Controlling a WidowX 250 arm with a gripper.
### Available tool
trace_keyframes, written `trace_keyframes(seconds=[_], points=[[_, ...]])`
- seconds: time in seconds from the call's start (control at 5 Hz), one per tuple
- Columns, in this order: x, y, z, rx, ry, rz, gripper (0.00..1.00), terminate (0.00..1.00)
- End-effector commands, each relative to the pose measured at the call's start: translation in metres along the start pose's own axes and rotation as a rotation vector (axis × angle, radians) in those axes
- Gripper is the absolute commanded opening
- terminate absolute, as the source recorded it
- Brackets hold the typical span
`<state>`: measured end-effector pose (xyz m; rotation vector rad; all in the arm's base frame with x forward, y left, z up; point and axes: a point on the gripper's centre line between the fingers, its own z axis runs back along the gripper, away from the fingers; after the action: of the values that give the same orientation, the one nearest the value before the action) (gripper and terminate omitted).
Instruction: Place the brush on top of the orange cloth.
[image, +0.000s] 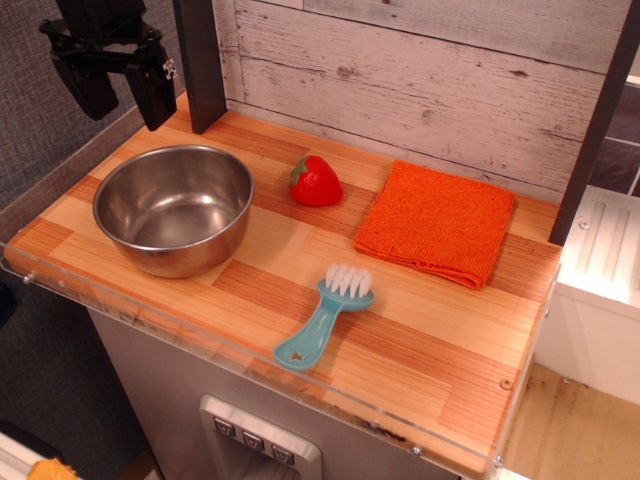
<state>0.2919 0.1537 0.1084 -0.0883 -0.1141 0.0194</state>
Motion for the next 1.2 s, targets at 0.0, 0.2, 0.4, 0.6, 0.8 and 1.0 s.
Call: trace_keyframes(seconds=[0.0, 0.2, 0.4, 0.6, 0.8, 1.0], points=[[0.0, 0.0, 0.0, 0.0, 0.0, 0.0, 1.0, 0.0], [-0.012, -0.028, 0.0, 0.022, -0.014, -0.059, 1.0, 0.0], [-0.044, -0.067, 0.022, 0.131, -0.075, -0.129, 1.0, 0.0], [-0.069, -0.096, 0.034, 0.14, -0.128, -0.136, 1.0, 0.0], [-0.072, -0.122, 0.001, 0.084, -0.07, -0.124, 1.0, 0.0], [-0.074, -0.14, -0.031, 0.046, -0.003, -0.116, 1.0, 0.0]])
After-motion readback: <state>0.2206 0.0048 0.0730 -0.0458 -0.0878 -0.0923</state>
